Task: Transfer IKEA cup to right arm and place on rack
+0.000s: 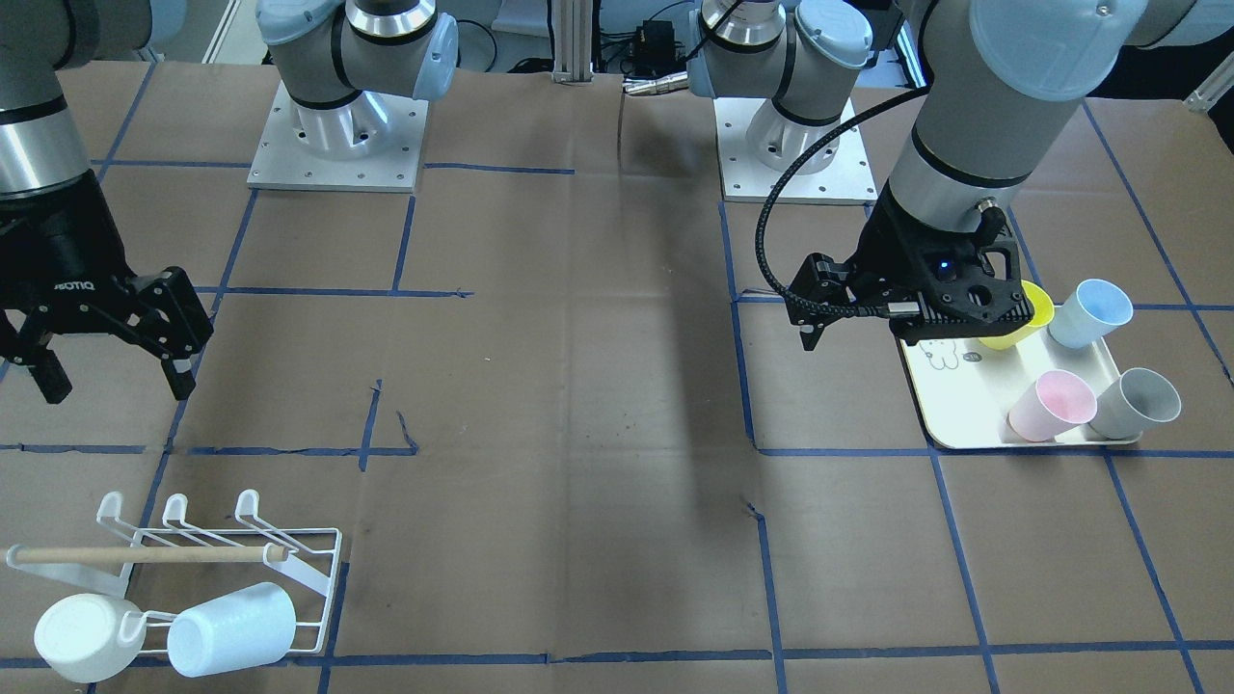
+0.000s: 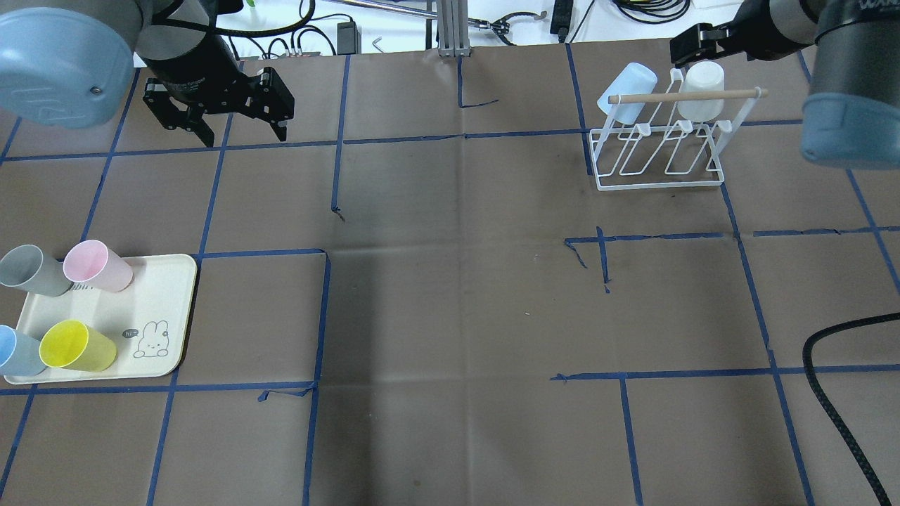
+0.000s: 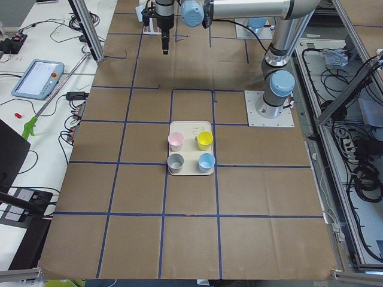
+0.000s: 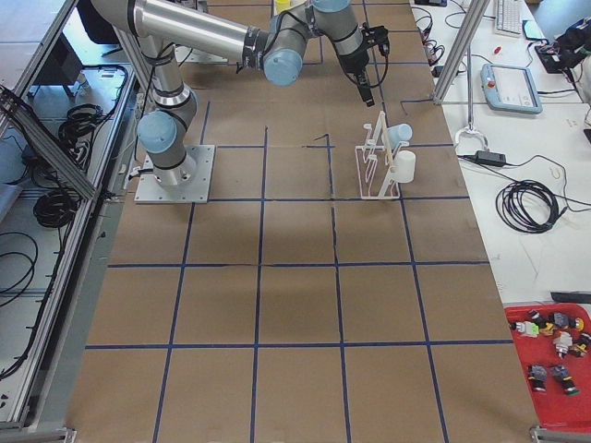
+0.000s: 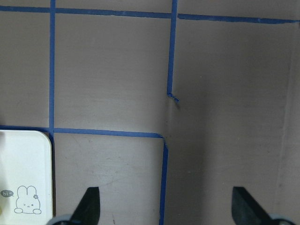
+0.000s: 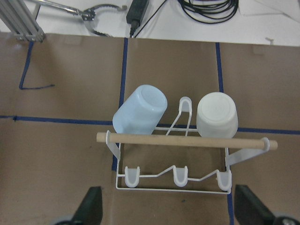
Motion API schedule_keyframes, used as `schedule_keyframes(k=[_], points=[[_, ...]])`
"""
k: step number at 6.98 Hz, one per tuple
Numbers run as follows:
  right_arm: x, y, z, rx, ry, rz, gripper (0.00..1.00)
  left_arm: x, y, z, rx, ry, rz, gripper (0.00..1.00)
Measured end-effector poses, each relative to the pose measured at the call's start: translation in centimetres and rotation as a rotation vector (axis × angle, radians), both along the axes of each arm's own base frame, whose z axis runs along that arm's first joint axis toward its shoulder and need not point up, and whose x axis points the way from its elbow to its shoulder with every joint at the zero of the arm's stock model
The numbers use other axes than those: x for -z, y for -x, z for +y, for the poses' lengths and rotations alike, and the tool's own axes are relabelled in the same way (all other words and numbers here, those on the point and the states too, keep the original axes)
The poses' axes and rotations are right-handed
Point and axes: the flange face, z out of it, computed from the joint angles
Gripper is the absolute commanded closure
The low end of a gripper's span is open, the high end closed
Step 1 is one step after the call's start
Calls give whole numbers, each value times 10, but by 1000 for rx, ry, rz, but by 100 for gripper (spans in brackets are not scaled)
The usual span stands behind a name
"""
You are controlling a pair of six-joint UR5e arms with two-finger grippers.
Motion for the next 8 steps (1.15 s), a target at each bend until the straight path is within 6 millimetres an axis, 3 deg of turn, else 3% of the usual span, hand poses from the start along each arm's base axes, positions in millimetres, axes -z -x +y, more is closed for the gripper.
schedule_keyframes(k=[1, 4, 5, 8], points=[[-10, -17, 15, 45, -109, -27, 0, 0, 1, 0, -2, 0, 3, 0], [-21, -104, 58, 95, -269, -38, 0, 0, 2, 0, -4, -1, 8, 0], [-19, -117, 64, 82, -288, -18, 0, 0, 2, 0, -4, 0, 8, 0], [-15, -122, 73, 76, -323, 18, 0, 1, 2, 0, -4, -1, 7, 0]])
